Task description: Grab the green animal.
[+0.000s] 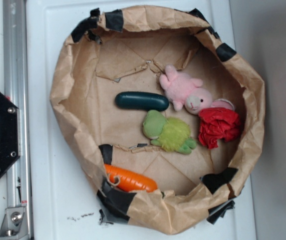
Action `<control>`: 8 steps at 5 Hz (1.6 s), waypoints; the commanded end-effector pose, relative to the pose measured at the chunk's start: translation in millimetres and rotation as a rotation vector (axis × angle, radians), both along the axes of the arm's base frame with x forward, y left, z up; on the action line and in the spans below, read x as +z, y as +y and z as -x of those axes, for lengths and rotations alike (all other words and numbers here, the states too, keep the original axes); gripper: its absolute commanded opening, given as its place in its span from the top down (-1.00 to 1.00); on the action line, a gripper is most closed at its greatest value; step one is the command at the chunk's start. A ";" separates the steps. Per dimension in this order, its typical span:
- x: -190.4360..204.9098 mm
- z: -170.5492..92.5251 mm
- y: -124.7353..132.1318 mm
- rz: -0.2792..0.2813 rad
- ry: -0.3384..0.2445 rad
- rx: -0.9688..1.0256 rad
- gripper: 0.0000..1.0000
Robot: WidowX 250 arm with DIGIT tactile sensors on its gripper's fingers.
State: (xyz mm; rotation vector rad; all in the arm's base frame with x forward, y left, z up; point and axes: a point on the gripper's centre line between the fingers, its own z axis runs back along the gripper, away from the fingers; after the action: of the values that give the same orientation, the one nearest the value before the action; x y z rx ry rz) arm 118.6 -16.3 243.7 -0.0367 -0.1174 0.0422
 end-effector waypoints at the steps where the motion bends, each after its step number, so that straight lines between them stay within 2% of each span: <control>1: 0.0 0.0 0.0 0.000 0.000 0.000 -1.00; 2: -50.0 -50.1 24.8 -0.083 0.160 0.069 -1.00; 3: -88.6 -102.4 46.4 -0.069 0.134 0.016 -1.00; 4: -115.9 -145.7 57.3 -0.025 0.088 0.000 -1.00; 5: -135.2 -158.3 50.7 -0.036 0.013 -0.084 -1.00; 6: -166.8 -162.4 3.7 0.026 -0.049 -0.335 -1.00; 7: -186.8 -152.3 -27.8 -0.012 -0.040 -0.540 -1.00; 8: -211.7 -161.6 -37.3 -0.071 -0.044 -0.597 -1.00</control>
State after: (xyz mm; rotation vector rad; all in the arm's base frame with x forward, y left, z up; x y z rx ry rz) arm 282.4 -35.5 26.0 0.0026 -0.1206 -0.5289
